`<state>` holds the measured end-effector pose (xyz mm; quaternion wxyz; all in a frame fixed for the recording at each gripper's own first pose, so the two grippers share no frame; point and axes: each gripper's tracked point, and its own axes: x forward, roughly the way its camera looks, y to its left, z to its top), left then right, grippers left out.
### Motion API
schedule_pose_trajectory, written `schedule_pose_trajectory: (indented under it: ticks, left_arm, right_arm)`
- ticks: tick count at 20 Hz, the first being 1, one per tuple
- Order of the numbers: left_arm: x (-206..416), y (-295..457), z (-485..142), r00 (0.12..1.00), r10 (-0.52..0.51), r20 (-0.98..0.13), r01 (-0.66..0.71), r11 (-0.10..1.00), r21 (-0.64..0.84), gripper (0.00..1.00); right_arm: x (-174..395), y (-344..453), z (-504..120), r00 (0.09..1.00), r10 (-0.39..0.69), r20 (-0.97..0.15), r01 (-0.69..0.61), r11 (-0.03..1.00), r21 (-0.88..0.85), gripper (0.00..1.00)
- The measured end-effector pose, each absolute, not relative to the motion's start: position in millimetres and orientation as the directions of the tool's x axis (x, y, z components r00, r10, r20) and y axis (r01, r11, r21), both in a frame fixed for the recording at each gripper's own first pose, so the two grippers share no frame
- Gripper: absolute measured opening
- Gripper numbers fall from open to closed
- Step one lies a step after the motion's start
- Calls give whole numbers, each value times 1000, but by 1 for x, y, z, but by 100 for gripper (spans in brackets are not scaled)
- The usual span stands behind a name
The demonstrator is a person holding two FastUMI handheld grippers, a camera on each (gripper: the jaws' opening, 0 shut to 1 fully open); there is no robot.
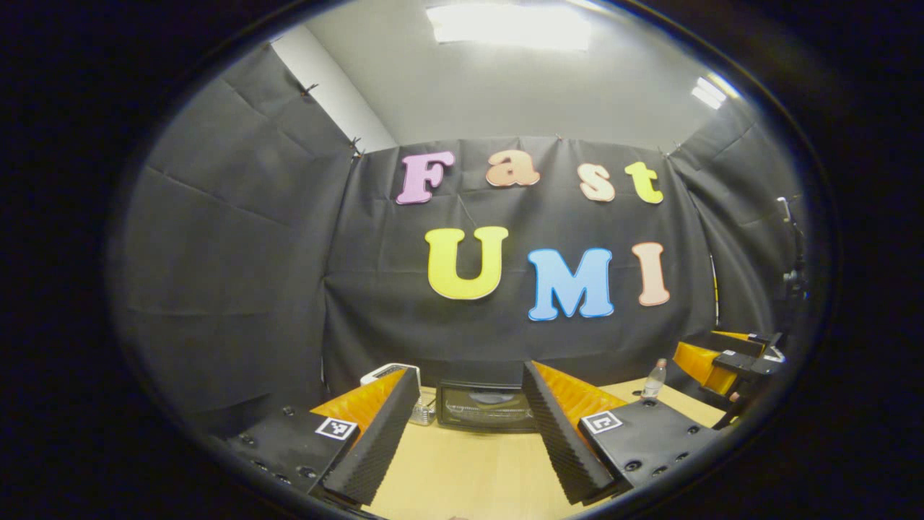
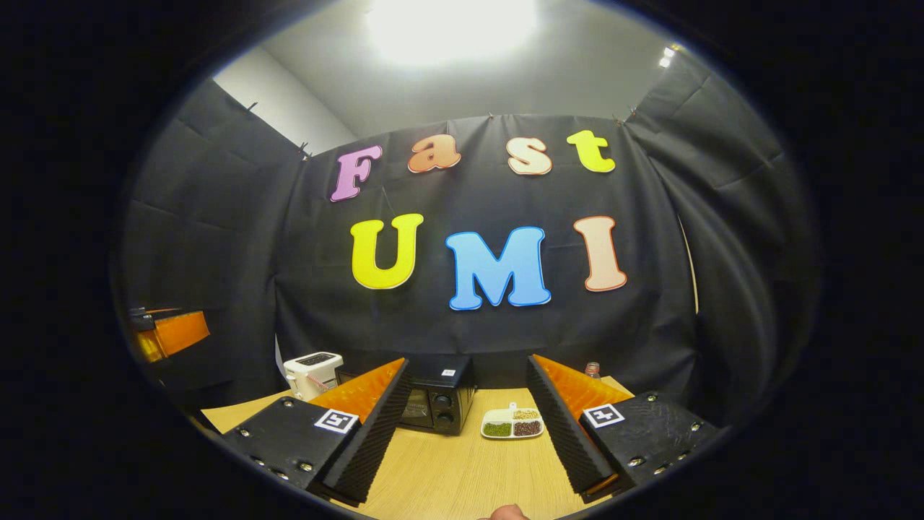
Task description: Open the electric oven with the left hand, put the food in, and close the electric oven.
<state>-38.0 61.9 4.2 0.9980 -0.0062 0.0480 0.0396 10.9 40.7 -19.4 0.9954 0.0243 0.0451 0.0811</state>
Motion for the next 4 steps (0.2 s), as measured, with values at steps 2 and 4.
schedule_pose_trajectory:
  ticks: [2, 4]
  left_arm:
    - [-39, 66, 1, 992, 79, -100, -81, 996, -23, 100]
    - [-40, 68, -4, 992, 74, -104, -77, 997, -24, 100]
  right_arm:
    - [12, 48, -20, 982, 168, -84, -163, 985, 59, 98]
    - [11, 54, -19, 982, 171, -86, -166, 984, 61, 98]
